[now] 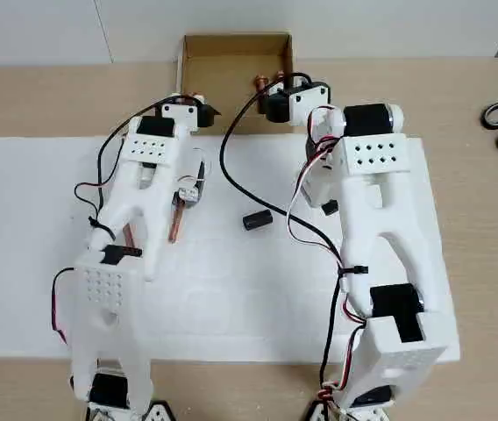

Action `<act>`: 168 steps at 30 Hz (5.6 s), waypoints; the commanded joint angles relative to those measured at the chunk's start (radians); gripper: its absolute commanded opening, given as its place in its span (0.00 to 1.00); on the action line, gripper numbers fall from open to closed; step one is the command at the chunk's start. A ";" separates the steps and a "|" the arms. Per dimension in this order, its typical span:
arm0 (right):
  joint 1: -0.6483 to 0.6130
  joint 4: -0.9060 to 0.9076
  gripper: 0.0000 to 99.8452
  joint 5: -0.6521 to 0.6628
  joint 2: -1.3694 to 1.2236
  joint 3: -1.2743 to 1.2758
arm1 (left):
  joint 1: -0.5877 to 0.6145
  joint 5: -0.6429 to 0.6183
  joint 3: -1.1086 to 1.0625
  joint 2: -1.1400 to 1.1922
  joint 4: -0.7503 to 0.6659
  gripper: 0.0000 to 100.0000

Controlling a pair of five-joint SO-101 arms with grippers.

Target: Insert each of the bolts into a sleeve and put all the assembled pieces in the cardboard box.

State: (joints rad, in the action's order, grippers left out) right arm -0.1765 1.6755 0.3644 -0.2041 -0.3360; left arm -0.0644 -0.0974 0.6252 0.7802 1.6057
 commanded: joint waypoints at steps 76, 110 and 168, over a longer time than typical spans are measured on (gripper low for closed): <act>-0.263 -0.880 0.00 -0.379 2.017 1.741 | -0.483 -0.259 -1.218 -1.530 -0.982 0.01; -0.288 -0.885 0.00 -0.448 2.017 1.755 | -0.598 -0.316 -1.372 -1.567 -1.117 0.01; -0.285 -0.880 0.00 -0.446 2.017 1.755 | -0.589 -0.272 -1.445 -1.573 -0.919 0.01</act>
State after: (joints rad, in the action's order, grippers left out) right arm -0.4618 0.8147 -0.0729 1.7983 1.4285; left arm -0.6567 -0.3751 -0.8247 -0.7879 0.6590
